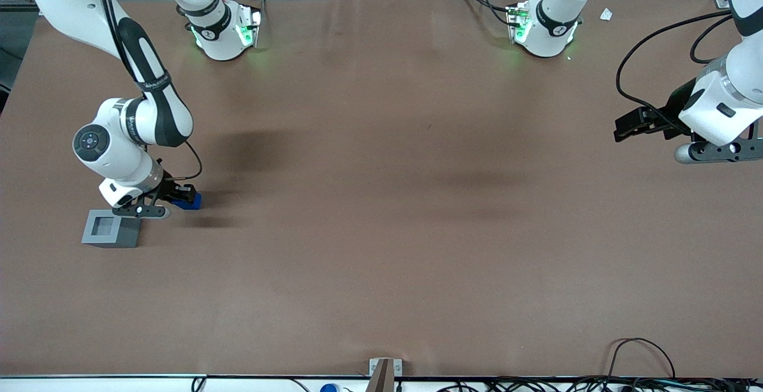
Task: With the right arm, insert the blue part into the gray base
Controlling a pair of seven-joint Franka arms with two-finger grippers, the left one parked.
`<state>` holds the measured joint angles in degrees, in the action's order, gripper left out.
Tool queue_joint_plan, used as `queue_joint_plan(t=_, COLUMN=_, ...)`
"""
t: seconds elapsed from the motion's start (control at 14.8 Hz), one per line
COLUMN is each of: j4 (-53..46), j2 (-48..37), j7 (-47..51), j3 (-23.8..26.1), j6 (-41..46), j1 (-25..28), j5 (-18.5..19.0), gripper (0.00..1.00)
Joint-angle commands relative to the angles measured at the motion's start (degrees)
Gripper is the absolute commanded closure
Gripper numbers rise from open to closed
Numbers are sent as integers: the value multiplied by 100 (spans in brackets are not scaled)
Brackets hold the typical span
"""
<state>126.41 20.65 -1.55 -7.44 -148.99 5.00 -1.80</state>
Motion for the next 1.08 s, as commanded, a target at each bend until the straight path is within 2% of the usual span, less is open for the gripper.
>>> queue_joint_plan(t=0.0, j4=16, j2=-43, j7=-21, j3=-29, j6=63, j1=-8, j5=4, gripper=78)
queue_joint_plan(t=0.14, j4=-290, j2=-148, j7=-12, j3=-47, j6=718, j1=-34, j5=4, gripper=87)
queue_joint_plan(t=0.27, j4=-1000, j2=-184, j7=-91, j3=-47, j6=1763, j1=-314, j5=5, gripper=87)
queue_joint_plan(t=0.41, j4=-1642, j2=-175, j7=-258, j3=-47, j6=2460, j1=-508, j5=-4, gripper=87)
queue_joint_plan(t=0.81, j4=-3349, j2=351, j7=-407, j3=-56, j6=3324, j1=-1079, j5=39, gripper=87)
queue_joint_plan(t=1.02, j4=-3622, j2=677, j7=-1259, j3=-56, j6=3315, j1=-1387, j5=-13, gripper=92)
